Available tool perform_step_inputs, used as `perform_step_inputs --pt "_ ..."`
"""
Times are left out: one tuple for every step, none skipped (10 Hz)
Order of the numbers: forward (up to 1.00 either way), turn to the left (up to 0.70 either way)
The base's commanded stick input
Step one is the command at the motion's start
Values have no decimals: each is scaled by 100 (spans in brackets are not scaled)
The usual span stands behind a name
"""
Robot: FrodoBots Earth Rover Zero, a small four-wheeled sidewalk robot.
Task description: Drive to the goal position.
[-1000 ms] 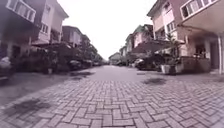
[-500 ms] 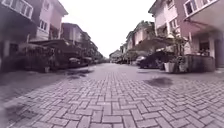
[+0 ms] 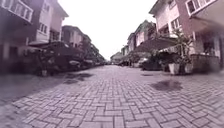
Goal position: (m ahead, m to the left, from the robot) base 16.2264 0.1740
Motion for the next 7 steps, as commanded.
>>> perform_step_inputs --pt "69 3" --pt "69 3" --pt "69 3" --pt "69 3" --pt "69 3" --pt "69 3" --pt "69 3"
